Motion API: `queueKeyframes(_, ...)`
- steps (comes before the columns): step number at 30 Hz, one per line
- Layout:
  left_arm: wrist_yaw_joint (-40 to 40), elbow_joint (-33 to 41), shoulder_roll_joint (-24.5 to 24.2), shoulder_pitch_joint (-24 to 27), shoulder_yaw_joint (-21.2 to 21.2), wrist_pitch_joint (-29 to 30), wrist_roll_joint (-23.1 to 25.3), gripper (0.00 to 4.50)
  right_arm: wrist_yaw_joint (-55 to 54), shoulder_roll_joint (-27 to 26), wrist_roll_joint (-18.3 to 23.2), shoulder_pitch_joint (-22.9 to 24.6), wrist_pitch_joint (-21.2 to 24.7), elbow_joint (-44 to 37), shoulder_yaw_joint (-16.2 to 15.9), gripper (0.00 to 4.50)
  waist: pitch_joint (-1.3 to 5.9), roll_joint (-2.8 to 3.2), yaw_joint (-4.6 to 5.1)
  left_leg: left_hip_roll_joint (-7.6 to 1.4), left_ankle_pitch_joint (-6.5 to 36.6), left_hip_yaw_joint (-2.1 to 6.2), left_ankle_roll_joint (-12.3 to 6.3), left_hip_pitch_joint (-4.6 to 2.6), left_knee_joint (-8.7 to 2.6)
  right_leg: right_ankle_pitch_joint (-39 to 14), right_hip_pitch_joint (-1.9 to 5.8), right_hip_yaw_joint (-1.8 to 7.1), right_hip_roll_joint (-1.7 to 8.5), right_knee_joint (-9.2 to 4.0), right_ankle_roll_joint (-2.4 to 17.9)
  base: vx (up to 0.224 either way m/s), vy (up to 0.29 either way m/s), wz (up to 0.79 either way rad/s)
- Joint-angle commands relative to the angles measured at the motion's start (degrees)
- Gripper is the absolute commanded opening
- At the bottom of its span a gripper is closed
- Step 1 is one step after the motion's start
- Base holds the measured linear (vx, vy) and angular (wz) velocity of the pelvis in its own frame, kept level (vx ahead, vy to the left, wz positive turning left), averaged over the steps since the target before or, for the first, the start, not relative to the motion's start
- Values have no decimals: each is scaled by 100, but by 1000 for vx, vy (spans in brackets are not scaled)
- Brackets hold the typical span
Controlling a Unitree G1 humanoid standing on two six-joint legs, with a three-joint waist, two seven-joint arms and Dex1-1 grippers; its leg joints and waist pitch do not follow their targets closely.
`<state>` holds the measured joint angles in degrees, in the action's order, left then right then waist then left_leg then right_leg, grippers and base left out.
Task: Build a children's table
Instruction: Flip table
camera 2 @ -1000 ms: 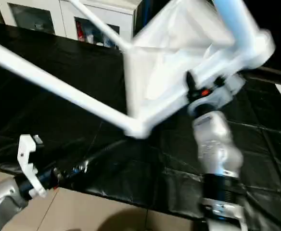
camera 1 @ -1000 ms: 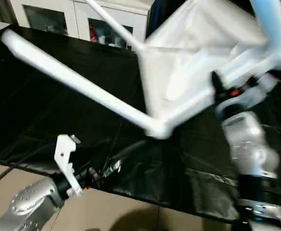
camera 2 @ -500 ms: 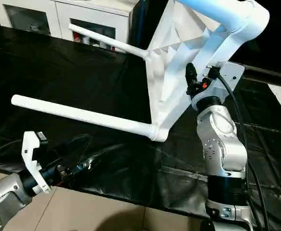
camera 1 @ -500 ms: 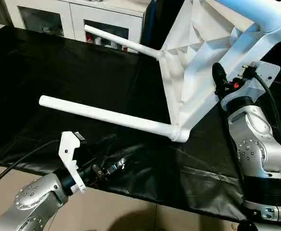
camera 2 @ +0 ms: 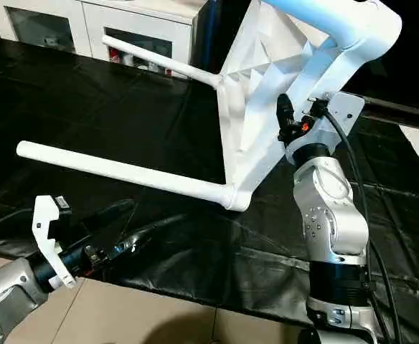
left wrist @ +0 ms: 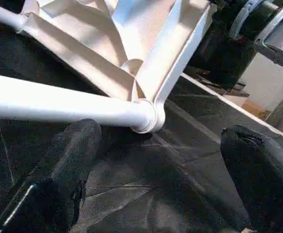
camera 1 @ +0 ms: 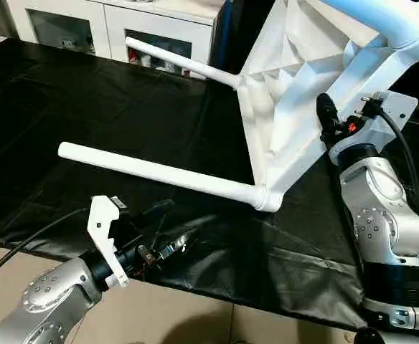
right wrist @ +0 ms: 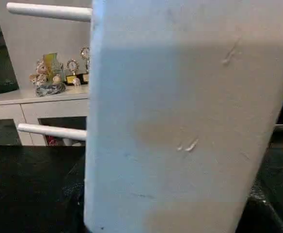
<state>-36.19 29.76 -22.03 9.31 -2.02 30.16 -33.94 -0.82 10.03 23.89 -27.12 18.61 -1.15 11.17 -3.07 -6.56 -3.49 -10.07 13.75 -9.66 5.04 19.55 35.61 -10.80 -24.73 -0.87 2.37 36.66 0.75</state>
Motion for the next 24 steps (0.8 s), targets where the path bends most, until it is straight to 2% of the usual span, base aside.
queueKeyframes(1,5,90,-4,-13,71,57,11,450,-56,102,-90,44,61,-94,81,191,311,46,14,-149,374,17,76,56,-420,-898,361,232,296,-394,318,0,0,0)
queueKeyframes(5,17,95,-11,-24,80,61,0,450,-118,102,-150,70,134,-167,55,191,315,45,11,-147,327,14,60,53,-416,-814,364,232,295,-384,332,0,0,0)
queueKeyframes(6,75,77,-40,-189,86,80,31,450,-263,83,-409,136,287,-299,-166,191,314,-50,23,-141,258,1,38,63,-407,-772,376,236,280,-396,315,0,0,0)
queueKeyframes(7,136,49,-69,-381,83,98,82,450,-379,60,-668,192,400,-386,-414,191,313,-1,-3,-143,182,13,83,55,-410,-767,368,236,281,-376,284,0,0,0)
queueKeyframes(8,213,10,-111,-638,72,119,153,450,-513,31,-1004,266,541,-488,-746,191,322,19,-17,-139,190,-5,83,9,-402,-730,333,233,276,-378,280,0,0,0)
queueKeyframes(9,263,-23,-143,-824,52,131,202,450,-597,3,-1235,314,623,-543,-987,191,307,40,6,-138,232,10,139,25,-421,-795,336,225,273,-380,270,0,0,0)
queueKeyframes(10,278,-28,-154,-886,45,137,217,450,-618,-6,-1308,333,645,-555,-1069,191,301,24,16,-132,306,21,239,40,-425,-977,346,221,274,-395,185,0,0,0)
queueKeyframes(11,280,-19,-149,-886,49,141,210,450,-618,-7,-1306,335,645,-554,-1067,191,291,12,30,-131,387,27,278,55,-429,-1101,356,229,289,-400,144,0,0,0)
queueKeyframes(13,273,-4,-150,-879,50,147,197,450,-622,-16,-1305,346,647,-559,-1074,191,266,32,57,-149,793,50,376,41,-456,-1644,328,231,308,-449,21,0,0,0)
queueKeyframes(14,273,-3,-150,-879,51,148,197,450,-623,-16,-1306,347,648,-560,-1073,191,265,33,67,-150,924,54,389,24,-464,-1813,316,229,307,-468,-3,0,0,0)
queueKeyframes(15,264,-1,-157,-874,52,148,189,450,-632,-27,-1310,360,659,-573,-1074,188,271,42,81,-154,1195,70,388,-23,-472,-2109,279,216,301,-500,-30,0,0,0)
queueKeyframes(18,281,-6,-184,-899,60,170,164,450,-686,-66,-1379,390,738,-654,-1089,187,273,27,75,-151,1265,70,351,-40,-468,-2169,255,220,295,-520,-27,0,0,0)
queueKeyframes(19,282,-14,-202,-915,59,179,153,450,-716,-80,-1436,406,778,-697,-1106,187,269,42,74,-152,1265,80,352,-23,-478,-2184,264,222,300,-515,-18,0,0,0)
queueKeyframes(20,284,-18,-217,-926,62,180,155,450,-736,-80,-1487,421,813,-730,-1121,187,279,26,71,-151,1223,85,357,-9,-477,-2159,279,220,303,-512,-26,0,0,0)
queueKeyframes(24,260,-19,-285,-996,60,149,200,450,-832,14,-1719,463,921,-793,-1203,187,291,25,64,-151,1054,96,397,7,-476,-1882,299,221,301,-480,-3,0,0,0)
